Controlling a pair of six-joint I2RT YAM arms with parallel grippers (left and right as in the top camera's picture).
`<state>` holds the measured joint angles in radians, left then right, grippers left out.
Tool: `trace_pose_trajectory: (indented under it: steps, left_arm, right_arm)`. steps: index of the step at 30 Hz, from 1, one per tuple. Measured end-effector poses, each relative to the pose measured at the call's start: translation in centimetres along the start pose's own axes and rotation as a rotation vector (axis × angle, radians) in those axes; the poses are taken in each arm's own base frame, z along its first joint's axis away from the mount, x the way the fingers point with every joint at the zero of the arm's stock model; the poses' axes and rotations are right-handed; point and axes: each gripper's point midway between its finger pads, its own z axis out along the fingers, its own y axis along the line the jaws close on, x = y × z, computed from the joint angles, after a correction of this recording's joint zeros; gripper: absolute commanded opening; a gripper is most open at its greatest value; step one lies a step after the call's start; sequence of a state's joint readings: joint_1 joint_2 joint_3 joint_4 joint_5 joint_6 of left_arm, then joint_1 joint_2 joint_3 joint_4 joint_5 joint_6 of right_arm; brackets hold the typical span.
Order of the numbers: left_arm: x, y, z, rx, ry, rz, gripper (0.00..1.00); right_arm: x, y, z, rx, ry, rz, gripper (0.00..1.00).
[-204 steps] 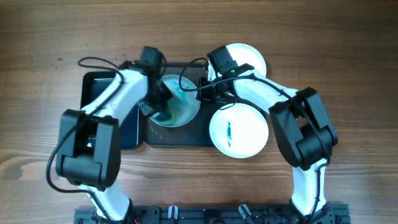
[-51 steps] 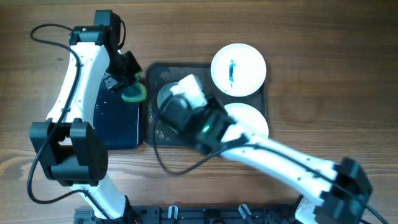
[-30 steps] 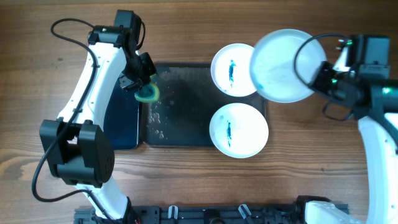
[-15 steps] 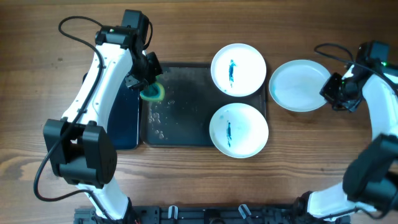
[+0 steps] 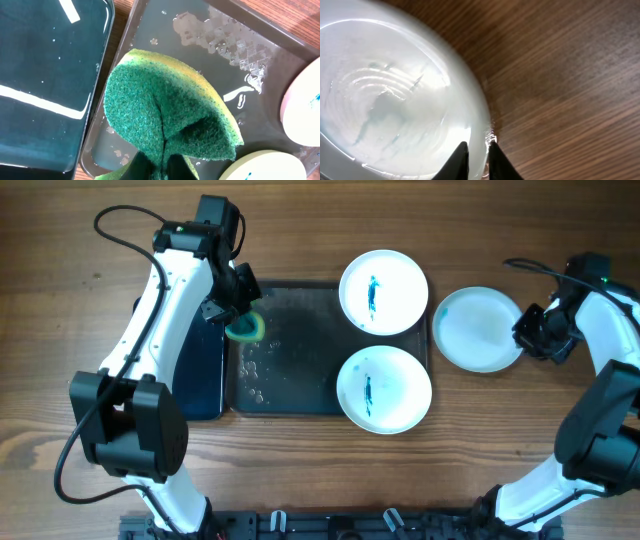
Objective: Clean dirty plates on tray and stack at the side
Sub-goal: 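Lower the plate onto the table at right and release it, then move right gripper to the lower-right plate and drag it onto tray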
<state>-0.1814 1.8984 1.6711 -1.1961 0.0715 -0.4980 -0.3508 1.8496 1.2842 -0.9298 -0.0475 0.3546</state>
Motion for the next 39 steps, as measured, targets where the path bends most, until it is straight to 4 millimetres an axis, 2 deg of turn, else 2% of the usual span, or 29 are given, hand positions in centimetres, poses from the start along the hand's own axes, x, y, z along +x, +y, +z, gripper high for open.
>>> trace_pose_trajectory:
  steps: [2,6,9,11,14,17,20,27,35,39]
  left_arm:
    - [0.0,0.0,0.0,0.001,-0.002,0.0,0.04]
    - [-0.1,-0.1,0.0,0.002,-0.003,0.0,0.04]
    - [-0.1,-0.1,0.0,0.002,-0.003,0.0,0.04]
    - [-0.1,0.0,0.0,0.002,-0.002,0.0,0.04]
    - [0.3,0.1,0.0,-0.006,0.01,0.0,0.04]
    - [0.6,0.3,0.0,-0.013,0.022,-0.001,0.04]
    - [0.6,0.3,0.0,-0.015,0.024,-0.001,0.04]
    - [0.7,0.4,0.0,-0.016,0.026,-0.001,0.04]
    - [0.7,0.4,0.0,-0.017,0.026,-0.001,0.04]
    - [0.7,0.4,0.0,-0.017,0.026,-0.001,0.04]
  right_arm:
    - [0.5,0.0,0.0,-0.006,0.024,-0.003,0.18]
    - [1.7,1.2,-0.9,-0.076,0.089,-0.054,0.21]
    - [2.4,4.1,-3.7,-0.245,0.112,-0.114,0.21]
    - [3.3,5.1,-5.3,-0.3,0.116,-0.153,0.21]
    - [6.1,6.7,-8.0,-0.336,0.13,-0.257,0.2]
    - [8.4,8.2,-8.6,-0.331,0.159,-0.344,0.2]
    - [11.6,8.8,-6.5,-0.306,0.232,-0.417,0.21]
    - [15.8,7.7,-1.3,-0.267,0.317,-0.459,0.21]
    - [17.2,8.5,0.6,-0.276,0.297,-0.524,0.22]
    - [18.3,7.8,1.8,-0.268,0.314,-0.528,0.22]
